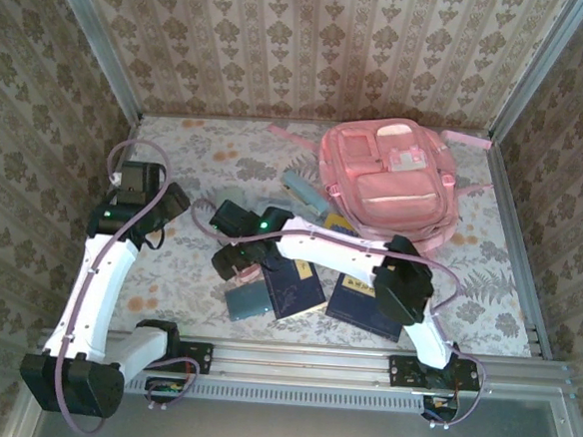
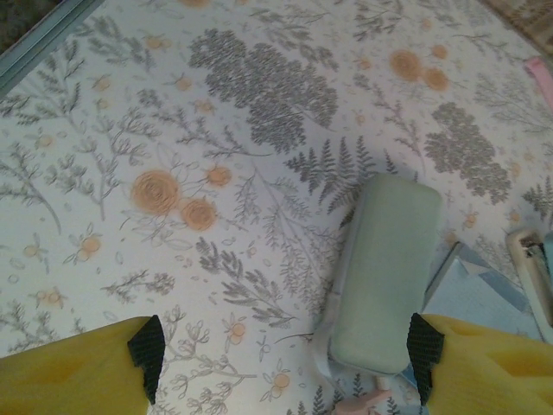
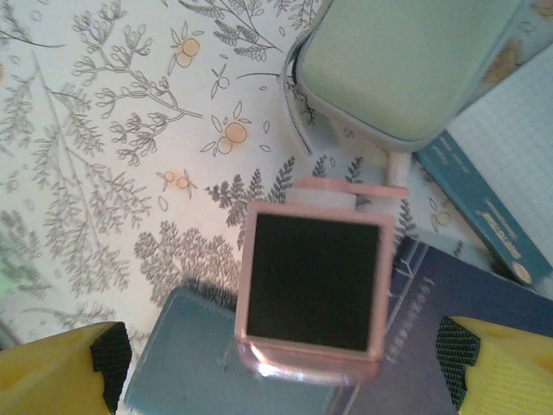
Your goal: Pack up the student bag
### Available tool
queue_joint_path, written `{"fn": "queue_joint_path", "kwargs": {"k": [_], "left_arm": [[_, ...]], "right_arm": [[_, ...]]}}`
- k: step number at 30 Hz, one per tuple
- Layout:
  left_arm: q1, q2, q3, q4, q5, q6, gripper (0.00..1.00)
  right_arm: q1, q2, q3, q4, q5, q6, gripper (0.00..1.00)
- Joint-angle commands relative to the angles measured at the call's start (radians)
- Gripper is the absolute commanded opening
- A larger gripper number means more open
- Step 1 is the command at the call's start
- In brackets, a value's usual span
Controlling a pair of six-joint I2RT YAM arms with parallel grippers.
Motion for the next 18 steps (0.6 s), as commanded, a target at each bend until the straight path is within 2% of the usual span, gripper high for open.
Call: {"fn": "queue_joint_path", "kwargs": {"k": [1, 8, 10, 15, 18], "left_arm": [[0.008, -0.021, -0.012, -0.016, -0.024, -0.040, 0.77], [0.007, -0.016, -0.022, 0.017, 0.026, -0.045, 0.77], [0.007, -0.011, -0.024, 0.024, 0.032, -0.045, 0.77], [0.003, -0.007, -0.015, 0.025, 0.032, -0.036, 0.77], [-0.009, 0.002, 0.005, 0.024, 0.027, -0.029, 0.77]], "right_arm": [[0.000, 0.069, 0.065, -0.103, 0.080, 0.000, 0.94], [0.002, 0.144, 0.086, -0.102, 0.085, 0.016, 0.88], [0.004, 0.159, 0.091, -0.096, 0.082, 0.021, 0.81], [0.005, 0.143, 0.088, -0.078, 0.087, 0.038, 0.49], [0.005, 0.088, 0.078, -0.076, 0.088, 0.042, 0.43]]}}
